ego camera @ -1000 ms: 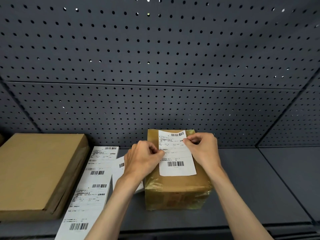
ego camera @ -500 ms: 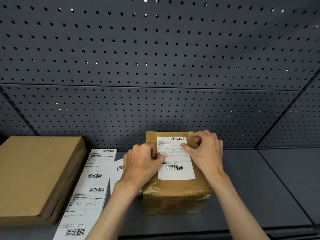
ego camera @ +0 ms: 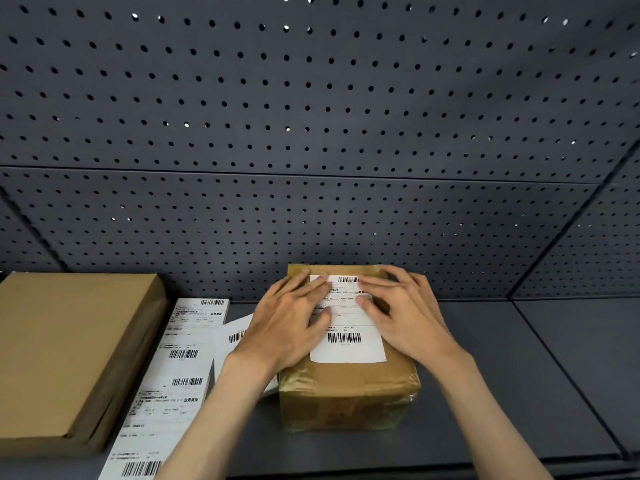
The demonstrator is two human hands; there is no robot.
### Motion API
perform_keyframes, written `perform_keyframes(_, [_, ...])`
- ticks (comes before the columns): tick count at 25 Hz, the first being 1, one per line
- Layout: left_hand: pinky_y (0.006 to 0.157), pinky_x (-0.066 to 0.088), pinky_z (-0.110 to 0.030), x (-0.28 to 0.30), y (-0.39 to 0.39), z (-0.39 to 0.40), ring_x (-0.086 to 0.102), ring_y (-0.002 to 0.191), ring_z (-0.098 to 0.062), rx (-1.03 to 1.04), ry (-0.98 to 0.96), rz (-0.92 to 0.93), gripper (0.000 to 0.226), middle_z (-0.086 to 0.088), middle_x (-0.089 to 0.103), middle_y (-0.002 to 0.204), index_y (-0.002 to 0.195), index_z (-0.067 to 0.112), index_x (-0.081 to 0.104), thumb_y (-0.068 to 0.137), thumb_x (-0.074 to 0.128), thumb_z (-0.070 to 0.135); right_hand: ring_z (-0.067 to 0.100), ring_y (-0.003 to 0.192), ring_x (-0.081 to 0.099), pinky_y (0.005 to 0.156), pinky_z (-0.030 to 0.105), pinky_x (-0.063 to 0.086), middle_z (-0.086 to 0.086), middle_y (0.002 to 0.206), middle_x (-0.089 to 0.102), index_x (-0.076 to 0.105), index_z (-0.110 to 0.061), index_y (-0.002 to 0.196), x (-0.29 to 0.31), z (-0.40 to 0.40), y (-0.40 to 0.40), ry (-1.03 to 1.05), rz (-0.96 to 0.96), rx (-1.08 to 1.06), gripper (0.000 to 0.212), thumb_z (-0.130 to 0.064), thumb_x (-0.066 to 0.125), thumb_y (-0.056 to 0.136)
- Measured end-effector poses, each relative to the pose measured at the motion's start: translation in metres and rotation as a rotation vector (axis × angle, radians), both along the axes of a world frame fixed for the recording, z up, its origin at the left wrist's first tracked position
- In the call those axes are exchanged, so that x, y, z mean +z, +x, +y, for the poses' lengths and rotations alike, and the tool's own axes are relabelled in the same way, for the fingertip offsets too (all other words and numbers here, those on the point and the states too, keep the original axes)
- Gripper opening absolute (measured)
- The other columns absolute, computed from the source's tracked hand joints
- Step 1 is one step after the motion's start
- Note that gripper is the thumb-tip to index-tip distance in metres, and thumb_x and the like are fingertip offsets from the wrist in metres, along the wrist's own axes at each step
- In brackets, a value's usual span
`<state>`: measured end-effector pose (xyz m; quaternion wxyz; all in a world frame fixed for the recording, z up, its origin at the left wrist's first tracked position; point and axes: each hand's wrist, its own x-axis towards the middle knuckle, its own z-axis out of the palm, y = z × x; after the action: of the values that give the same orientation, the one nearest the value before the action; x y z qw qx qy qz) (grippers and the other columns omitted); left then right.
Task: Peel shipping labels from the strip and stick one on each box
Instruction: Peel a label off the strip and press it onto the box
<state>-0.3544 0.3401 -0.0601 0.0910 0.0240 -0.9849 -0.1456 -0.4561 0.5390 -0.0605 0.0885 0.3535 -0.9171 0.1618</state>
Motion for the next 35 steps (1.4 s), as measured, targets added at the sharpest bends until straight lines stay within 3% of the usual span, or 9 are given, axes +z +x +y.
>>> perform_keyframes(7, [0.12, -0.001, -0.023, 0.007, 0.019, -0.001, 0.001, 0.15, 0.001, 0.071, 0.209, 0.067, 0.069, 0.019, 0.013, 0.162, 0.155, 0.028, 0.027, 0.096, 0.047, 0.057, 0.003, 0.146, 0.036, 0.117, 0.03, 0.021, -0.017, 0.149, 0.053, 0.059, -0.026, 0.141, 0.009, 0.017, 0.022, -0.136, -0.063, -0.06, 0.055, -0.053, 0.063, 0.093])
perform_keyframes(9, [0.122, 0.004, -0.027, 0.009, 0.04, 0.002, 0.001, 0.149, 0.006, 0.063, 0.264, 0.08, 0.071, 0.029, 0.014, 0.156, 0.153, 0.036, 0.027, 0.091, 0.05, 0.063, -0.004, 0.148, 0.028, 0.119, 0.03, 0.021, -0.024, 0.15, 0.046, 0.056, -0.029, 0.143, 0.008, 0.024, 0.046, -0.164, -0.111, 0.045, 0.058, -0.057, 0.061, 0.093])
perform_keyframes(13, [0.124, 0.018, -0.031, -0.008, 0.061, 0.013, 0.012, 0.149, 0.006, -0.185, 0.181, 0.086, 0.052, 0.02, 0.034, 0.156, 0.148, 0.032, 0.043, 0.1, 0.04, 0.051, -0.013, 0.15, 0.016, 0.122, 0.021, 0.017, -0.028, 0.15, 0.043, 0.053, -0.035, 0.144, -0.004, 0.027, 0.074, -0.067, -0.111, 0.32, 0.044, -0.05, 0.039, 0.105])
perform_keyframes(17, [0.12, 0.028, -0.028, -0.013, 0.064, 0.014, 0.034, 0.144, -0.001, -0.193, 0.062, 0.228, 0.047, 0.011, 0.05, 0.148, 0.138, 0.022, 0.059, 0.1, 0.042, 0.043, -0.002, 0.146, 0.036, 0.122, 0.023, 0.027, -0.017, 0.147, 0.054, 0.061, -0.027, 0.139, -0.013, 0.031, 0.071, -0.119, -0.01, 0.334, 0.042, -0.043, 0.041, 0.107])
perform_keyframes(20, [0.107, 0.048, -0.033, -0.019, 0.067, 0.02, 0.057, 0.128, -0.007, -0.08, 0.066, 0.378, 0.038, 0.004, 0.07, 0.127, 0.115, 0.015, 0.076, 0.095, 0.051, 0.037, 0.007, 0.13, 0.06, 0.111, 0.033, 0.049, -0.005, 0.129, 0.071, 0.075, -0.017, 0.121, -0.025, 0.031, 0.078, -0.235, 0.166, 0.288, 0.035, -0.034, 0.051, 0.102])
perform_keyframes(26, [0.097, 0.052, -0.026, -0.027, 0.083, 0.016, 0.067, 0.108, -0.001, 0.245, 0.478, 0.549, 0.028, 0.009, 0.075, 0.11, 0.094, 0.018, 0.081, 0.082, 0.066, 0.039, 0.012, 0.093, 0.075, 0.089, 0.032, 0.058, 0.0, 0.092, 0.08, 0.081, -0.009, 0.08, -0.023, 0.048, 0.079, -0.421, 0.332, 0.057, 0.017, -0.021, 0.073, 0.089])
perform_keyframes(30, [0.092, 0.05, -0.017, -0.028, 0.091, 0.021, 0.065, 0.111, 0.0, 0.403, 1.055, 0.422, 0.041, 0.011, 0.071, 0.121, 0.12, 0.024, 0.07, 0.084, 0.07, 0.044, -0.002, 0.116, 0.061, 0.103, 0.018, 0.046, -0.013, 0.123, 0.068, 0.075, -0.018, 0.117, -0.02, 0.056, 0.082, -0.695, -0.246, -0.258, 0.032, -0.033, 0.074, 0.088])
perform_keyframes(32, [0.092, 0.047, -0.011, -0.03, 0.091, 0.032, 0.059, 0.116, 0.002, 0.425, 1.297, 0.289, 0.053, 0.01, 0.065, 0.13, 0.136, 0.023, 0.058, 0.087, 0.07, 0.04, 0.001, 0.126, 0.055, 0.109, 0.025, 0.043, -0.017, 0.136, 0.061, 0.061, -0.026, 0.137, -0.02, 0.048, 0.092, -0.808, -0.646, -0.335, 0.052, -0.04, 0.074, 0.089])
perform_keyframes(35, [0.111, 0.04, -0.032, -0.039, 0.088, 0.045, 0.056, 0.125, -0.006, 0.456, 1.445, 0.192, 0.076, 0.013, 0.064, 0.133, 0.135, 0.03, 0.057, 0.067, 0.073, 0.061, -0.005, 0.101, 0.068, 0.085, 0.018, 0.051, -0.022, 0.111, 0.074, 0.06, -0.031, 0.129, -0.026, 0.033, 0.105, -0.982, -1.001, -0.327, 0.043, -0.04, 0.073, 0.089])
